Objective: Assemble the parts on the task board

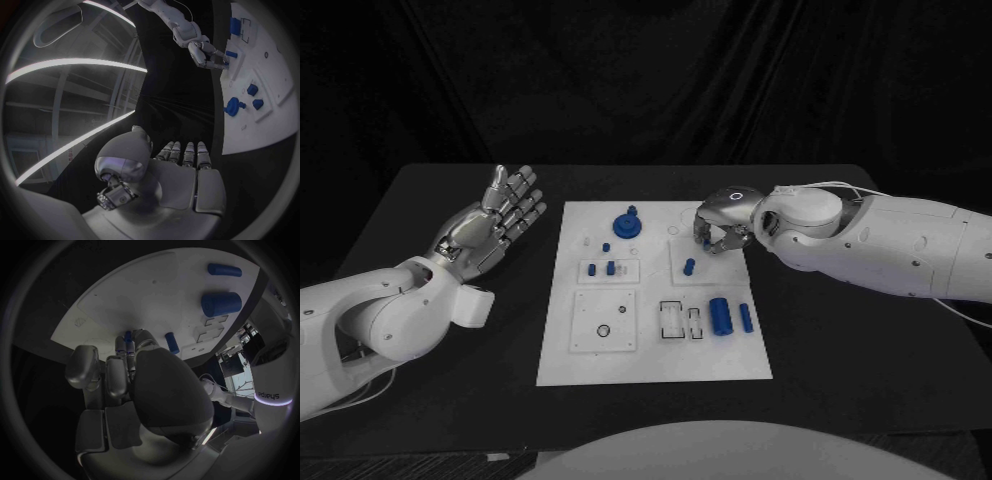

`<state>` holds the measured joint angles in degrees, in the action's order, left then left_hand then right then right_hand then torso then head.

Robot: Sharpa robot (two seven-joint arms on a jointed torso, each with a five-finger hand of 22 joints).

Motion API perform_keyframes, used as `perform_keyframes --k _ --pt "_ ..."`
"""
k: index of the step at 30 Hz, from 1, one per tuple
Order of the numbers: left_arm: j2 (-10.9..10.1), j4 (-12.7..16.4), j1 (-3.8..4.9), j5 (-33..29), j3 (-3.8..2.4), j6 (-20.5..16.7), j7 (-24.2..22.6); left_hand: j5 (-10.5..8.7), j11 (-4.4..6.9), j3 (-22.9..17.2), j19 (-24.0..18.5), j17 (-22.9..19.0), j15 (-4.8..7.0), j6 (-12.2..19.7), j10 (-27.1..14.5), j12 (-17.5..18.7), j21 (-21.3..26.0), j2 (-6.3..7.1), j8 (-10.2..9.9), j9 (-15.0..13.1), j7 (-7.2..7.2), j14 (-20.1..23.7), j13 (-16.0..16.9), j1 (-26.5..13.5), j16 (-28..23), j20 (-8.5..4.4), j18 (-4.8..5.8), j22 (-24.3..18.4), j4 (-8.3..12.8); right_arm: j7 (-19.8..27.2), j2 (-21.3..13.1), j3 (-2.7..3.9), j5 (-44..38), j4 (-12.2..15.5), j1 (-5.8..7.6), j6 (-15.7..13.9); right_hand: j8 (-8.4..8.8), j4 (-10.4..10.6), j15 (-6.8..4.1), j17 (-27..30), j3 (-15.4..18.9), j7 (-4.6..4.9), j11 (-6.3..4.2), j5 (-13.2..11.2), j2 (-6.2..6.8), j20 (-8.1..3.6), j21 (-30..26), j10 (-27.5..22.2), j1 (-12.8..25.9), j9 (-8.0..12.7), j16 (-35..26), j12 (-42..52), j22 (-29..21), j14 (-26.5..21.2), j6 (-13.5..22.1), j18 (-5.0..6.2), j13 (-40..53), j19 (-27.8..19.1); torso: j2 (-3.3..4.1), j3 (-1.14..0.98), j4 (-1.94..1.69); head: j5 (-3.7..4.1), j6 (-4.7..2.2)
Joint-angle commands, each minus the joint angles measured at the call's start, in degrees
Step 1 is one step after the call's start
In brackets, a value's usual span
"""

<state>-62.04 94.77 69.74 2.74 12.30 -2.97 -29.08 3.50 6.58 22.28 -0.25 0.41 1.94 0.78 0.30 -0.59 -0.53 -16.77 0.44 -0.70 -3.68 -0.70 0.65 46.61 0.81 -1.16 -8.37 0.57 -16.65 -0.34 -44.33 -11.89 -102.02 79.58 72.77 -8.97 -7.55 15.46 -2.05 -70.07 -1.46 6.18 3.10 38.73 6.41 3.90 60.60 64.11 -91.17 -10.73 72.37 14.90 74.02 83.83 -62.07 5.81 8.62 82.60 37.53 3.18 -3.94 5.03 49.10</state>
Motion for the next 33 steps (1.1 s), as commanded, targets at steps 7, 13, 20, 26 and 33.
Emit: perform_keyframes --k 7,13,20,26,33 --pt "0.28 -0.43 -0.07 0.20 -0.05 0.76 -0.65 -0.84 -1.04 2.46 0.25 -0.41 4.52 -0.78 -0.29 0.33 0.53 0.10 -0.44 0.70 0.11 0.70 -0.55 0.89 -0.81 -3.09 2.17 -0.57 0.01 1.22 -0.56 -0.02 0.99 0.24 -0.22 -0.27 -1.35 -1.18 0.35 0.47 -3.84 0.23 -0.22 -2.55 -0.31 0.32 0.59 3.37 -2.67 -1.58 -0.30 -1.37 9.27 1.72 -2.10 -0.74 -1.15 -0.13 -0.03 0.02 0.01 0.01 0.06" --pt "0.47 -0.86 -0.18 0.20 -0.05 0.98 -0.48 -0.84 -1.26 2.13 0.25 -0.41 4.09 -0.78 -0.29 0.34 0.53 0.07 -0.44 0.70 0.30 0.70 -0.56 1.55 -0.81 -2.68 2.16 -0.57 0.09 1.15 -1.66 -0.02 1.18 1.11 -0.16 -1.33 -1.22 -1.53 0.30 0.80 -4.15 0.15 -0.32 -4.75 -0.27 0.30 0.36 4.29 -2.57 -1.83 -0.59 -2.16 9.18 1.66 -2.55 -0.68 -1.55 -0.30 -0.03 0.02 -0.01 -0.07 0.10" --pt "0.64 -1.12 -0.37 0.20 -0.05 1.37 -0.09 -0.84 -1.39 1.89 0.25 -0.41 3.86 -0.78 -0.29 0.37 0.53 0.08 -0.44 0.70 0.37 0.70 -0.57 2.02 -0.81 -2.40 2.15 -0.57 0.14 1.92 -2.54 -0.01 1.22 1.76 0.73 -3.68 -1.31 -1.99 0.12 0.91 -4.42 -0.03 -0.58 -5.64 -0.36 0.21 0.30 5.30 -2.90 -2.06 -0.69 -2.35 9.16 1.63 -3.16 -0.64 -1.64 -0.39 -0.07 0.03 -0.03 -0.15 0.23" --pt "0.70 -1.35 -0.48 0.20 -0.05 1.72 0.34 -0.84 -1.80 1.40 0.25 -0.41 3.32 -0.78 -0.29 0.38 0.53 0.07 -0.44 0.70 0.63 0.70 -0.57 2.83 -0.81 -1.87 2.16 -0.57 0.20 2.15 -2.84 -0.01 1.37 2.16 2.98 -4.54 -1.39 -2.11 0.03 0.97 -4.43 -0.12 -0.70 -6.08 -0.35 0.13 0.49 5.80 -2.83 -2.20 -0.73 -2.44 9.19 1.65 -3.56 -0.66 -1.67 -0.35 -0.09 0.03 -0.01 -0.11 0.36" --pt "0.91 -1.60 -0.57 0.20 -0.05 2.18 0.96 -0.83 -2.23 0.69 0.25 -0.41 2.70 -0.78 -0.29 0.40 0.53 0.05 -0.44 0.70 1.07 0.70 -0.58 3.73 -0.81 -1.29 2.18 -0.57 0.26 1.62 -3.59 -0.01 4.33 3.65 5.98 -4.61 -1.41 -2.18 -0.03 0.85 -4.49 -0.19 -0.78 -6.26 -0.40 0.09 0.62 6.01 -2.87 -2.26 -0.62 -2.50 9.22 1.70 -3.72 -0.67 -1.69 -0.32 -0.12 0.04 -0.03 -0.28 0.62"
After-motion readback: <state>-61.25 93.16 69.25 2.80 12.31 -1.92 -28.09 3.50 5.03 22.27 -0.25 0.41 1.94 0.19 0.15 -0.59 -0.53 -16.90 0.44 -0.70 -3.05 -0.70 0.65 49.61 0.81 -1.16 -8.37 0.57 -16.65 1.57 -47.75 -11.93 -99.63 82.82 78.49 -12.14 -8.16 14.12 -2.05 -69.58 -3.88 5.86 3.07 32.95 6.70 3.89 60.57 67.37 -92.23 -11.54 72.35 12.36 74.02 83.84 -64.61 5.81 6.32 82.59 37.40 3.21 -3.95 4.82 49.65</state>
